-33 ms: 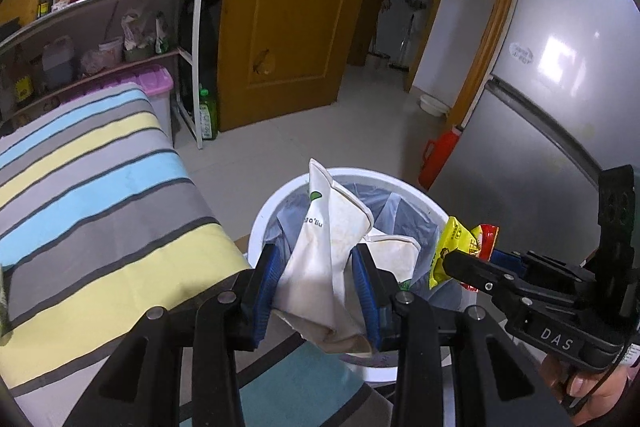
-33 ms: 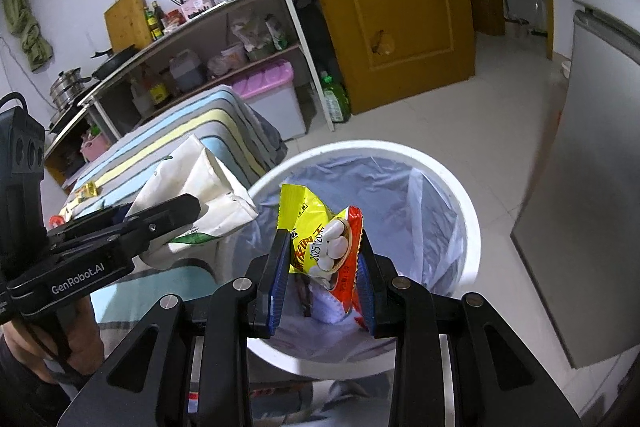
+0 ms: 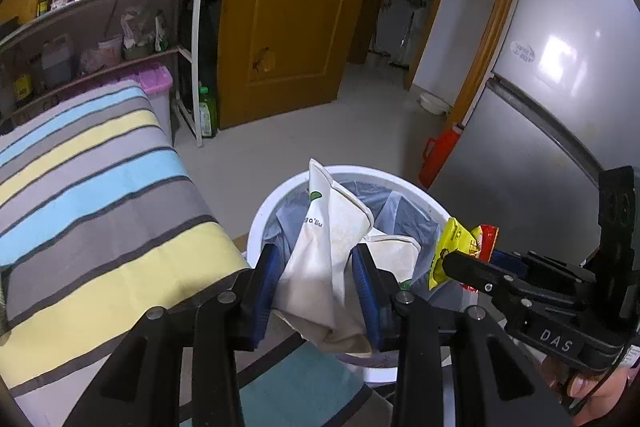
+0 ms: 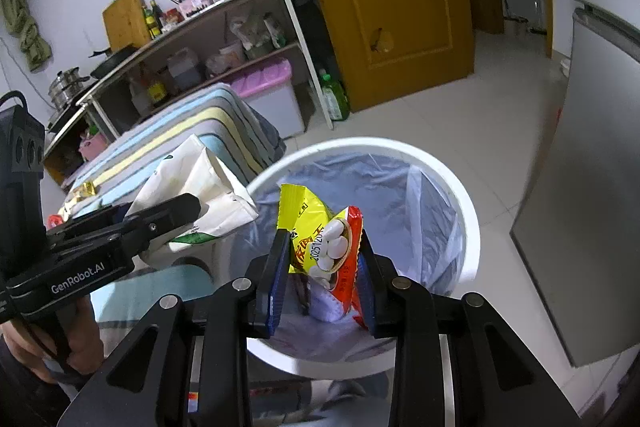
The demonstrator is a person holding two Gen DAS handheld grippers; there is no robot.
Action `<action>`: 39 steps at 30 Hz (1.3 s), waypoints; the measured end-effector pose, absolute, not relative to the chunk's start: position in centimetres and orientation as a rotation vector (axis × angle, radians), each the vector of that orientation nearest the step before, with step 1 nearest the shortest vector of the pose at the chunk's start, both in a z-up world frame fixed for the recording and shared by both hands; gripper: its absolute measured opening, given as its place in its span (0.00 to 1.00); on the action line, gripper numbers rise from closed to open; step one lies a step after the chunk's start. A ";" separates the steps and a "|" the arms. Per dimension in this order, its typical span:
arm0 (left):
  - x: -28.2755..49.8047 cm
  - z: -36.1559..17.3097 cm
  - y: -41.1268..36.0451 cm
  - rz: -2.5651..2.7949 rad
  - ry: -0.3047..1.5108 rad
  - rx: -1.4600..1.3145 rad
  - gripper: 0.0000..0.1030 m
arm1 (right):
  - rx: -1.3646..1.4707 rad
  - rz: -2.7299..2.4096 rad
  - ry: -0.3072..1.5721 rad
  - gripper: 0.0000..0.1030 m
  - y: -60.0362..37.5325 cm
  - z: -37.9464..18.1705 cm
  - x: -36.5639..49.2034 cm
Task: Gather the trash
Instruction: 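Carry the white bag and yellow packet over the bin and open both grippers, then move both tools back over the table toward the remaining wrappers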
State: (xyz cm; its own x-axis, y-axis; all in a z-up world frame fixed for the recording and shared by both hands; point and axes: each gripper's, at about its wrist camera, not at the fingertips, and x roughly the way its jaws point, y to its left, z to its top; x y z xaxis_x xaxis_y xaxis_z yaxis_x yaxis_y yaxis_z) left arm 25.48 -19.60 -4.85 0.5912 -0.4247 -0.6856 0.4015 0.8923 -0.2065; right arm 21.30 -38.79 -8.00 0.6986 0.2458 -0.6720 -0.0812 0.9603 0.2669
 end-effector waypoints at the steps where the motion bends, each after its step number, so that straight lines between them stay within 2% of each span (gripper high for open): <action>1: 25.7 -5.1 -19.8 -0.484 0.818 -0.030 0.37 | 0.224 0.182 0.786 0.31 -38.9 -8.3 21.5; 4: 26.0 -5.6 -19.9 -0.485 0.834 -0.023 0.37 | 0.224 0.176 0.804 0.35 -39.0 -8.9 21.7; 6: 25.9 -5.8 -20.0 -0.490 0.841 -0.022 0.37 | 0.228 0.173 0.807 0.46 -39.2 -8.9 21.7; 21: 22.7 -2.2 -16.6 -0.455 0.736 -0.065 0.37 | 0.205 0.186 0.718 0.46 -38.4 -5.6 19.8; 39: 14.7 2.3 -7.6 -0.308 0.605 -0.141 0.37 | 0.112 0.355 0.597 0.46 -30.4 -1.1 15.4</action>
State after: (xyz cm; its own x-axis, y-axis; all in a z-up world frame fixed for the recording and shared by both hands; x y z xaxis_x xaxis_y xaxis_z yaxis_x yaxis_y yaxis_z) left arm 14.66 -7.56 2.27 0.7786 -0.3251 -0.5368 0.2433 0.9448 -0.2193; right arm 15.38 -30.43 -1.13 0.7684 0.3581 -0.5303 -0.2940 0.9337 0.2046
